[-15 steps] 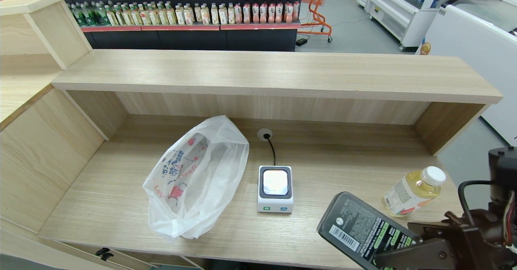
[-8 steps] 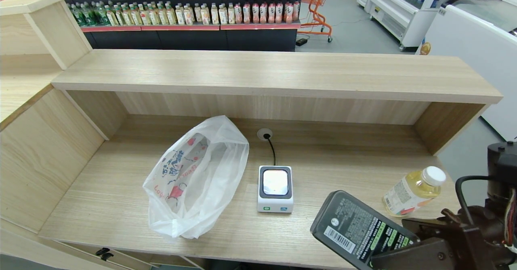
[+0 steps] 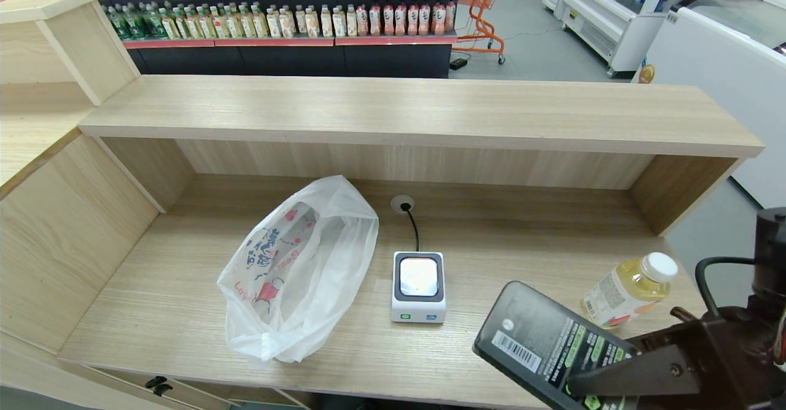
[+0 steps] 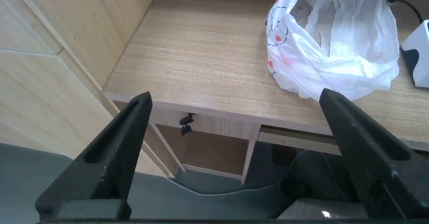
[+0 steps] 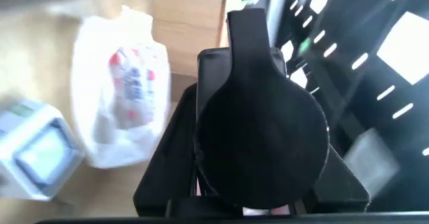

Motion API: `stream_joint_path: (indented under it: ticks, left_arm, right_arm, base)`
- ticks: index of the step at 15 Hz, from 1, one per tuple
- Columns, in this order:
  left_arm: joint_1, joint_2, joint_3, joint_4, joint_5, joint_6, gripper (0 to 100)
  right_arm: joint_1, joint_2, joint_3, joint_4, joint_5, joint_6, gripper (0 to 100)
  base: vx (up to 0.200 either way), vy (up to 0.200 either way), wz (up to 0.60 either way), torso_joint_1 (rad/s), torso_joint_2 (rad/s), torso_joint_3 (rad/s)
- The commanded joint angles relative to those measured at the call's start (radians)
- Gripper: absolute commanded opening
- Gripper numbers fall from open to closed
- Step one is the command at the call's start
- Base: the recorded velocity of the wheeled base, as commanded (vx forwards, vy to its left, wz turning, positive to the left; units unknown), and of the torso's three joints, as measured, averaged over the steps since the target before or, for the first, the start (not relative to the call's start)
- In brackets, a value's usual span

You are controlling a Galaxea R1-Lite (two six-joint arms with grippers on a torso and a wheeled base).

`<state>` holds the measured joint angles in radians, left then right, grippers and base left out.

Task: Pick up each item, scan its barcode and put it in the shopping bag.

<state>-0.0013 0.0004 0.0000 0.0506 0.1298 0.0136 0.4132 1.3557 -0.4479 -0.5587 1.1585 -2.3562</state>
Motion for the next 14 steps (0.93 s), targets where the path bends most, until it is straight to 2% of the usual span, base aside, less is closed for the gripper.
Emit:
stream_joint_path:
  ticks: [1,2,3,4,5,6,7,8,9,10,11,12,13,14]
  left_arm:
    - [0.0,0.0,0.0,0.0,0.001,0.0,100]
    - [0.0,0.0,0.0,0.0,0.001,0.0,100]
    - [0.0,0.0,0.0,0.0,0.001,0.0,100]
    - [0.0,0.0,0.0,0.0,0.001,0.0,100]
    - [0.0,0.0,0.0,0.0,0.001,0.0,100]
    - [0.0,0.0,0.0,0.0,0.001,0.0,100]
    - [0.001,0.0,0.0,0.0,0.001,0.0,100]
    - [0.0,0.0,0.0,0.0,0.001,0.0,100]
    - [0.0,0.0,0.0,0.0,0.001,0.0,100]
    - [0.0,0.0,0.0,0.0,0.001,0.0,100]
    - [0.0,0.0,0.0,0.0,0.001,0.0,100]
    - [0.0,0.0,0.0,0.0,0.001,0.0,100]
    - [0.0,0.0,0.0,0.0,0.001,0.0,100]
    - [0.0,0.0,0.0,0.0,0.001,0.0,100]
  right_arm:
    - [-0.06,-0.035,-0.046,-0.001,-0.014,0.23,0]
    - [-0.189,-0.053,-0.054,-0.003,-0.059,0.506,0]
    - [-0.249,-0.081,-0.06,-0.013,-0.092,0.595,0]
    - [-0.33,-0.145,-0.052,-0.018,-0.072,0.69,0]
    - [-0.346,-0.191,-0.02,-0.006,-0.02,0.793,0]
    - [-0.347,-0.216,-0.025,-0.004,-0.02,0.945,0]
    - [-0.35,-0.221,-0.031,-0.009,-0.028,1.028,0]
    - [-0.352,-0.219,-0.066,-0.013,-0.08,1.236,0]
    - [-0.358,-0.201,-0.115,-0.012,-0.195,1.5,0]
    - [-0.35,-0.168,-0.157,-0.01,-0.37,1.718,0]
    - [-0.289,-0.124,-0.184,-0.004,-0.569,1.97,0]
    - [-0.178,-0.064,-0.215,-0.004,-0.731,2.233,0]
    - [-0.103,0.0,-0.247,0.014,-0.87,2.477,0]
    - [-0.045,0.079,-0.292,0.059,-0.938,2.663,0]
  base:
    - [0.0,0.0,0.0,0.0,0.0,0.0]
    - [0.0,0.0,0.0,0.0,0.0,0.0]
    - [0.0,0.0,0.0,0.0,0.0,0.0]
    - [0.0,0.0,0.0,0.0,0.0,0.0]
    - [0.0,0.0,0.0,0.0,0.0,0.0]
    - [0.0,0.0,0.0,0.0,0.0,0.0]
    - [0.0,0.0,0.0,0.0,0.0,0.0]
    - [0.0,0.0,0.0,0.0,0.0,0.0]
    - [0.0,0.0,0.0,0.0,0.0,0.0]
    - [0.0,0.0,0.0,0.0,0.0,0.0]
    - [0.0,0.0,0.0,0.0,0.0,0.0]
    - [0.0,0.0,0.0,0.0,0.0,0.0]
    - [0.0,0.0,0.0,0.0,0.0,0.0]
    - [0.0,0.0,0.0,0.0,0.0,0.0]
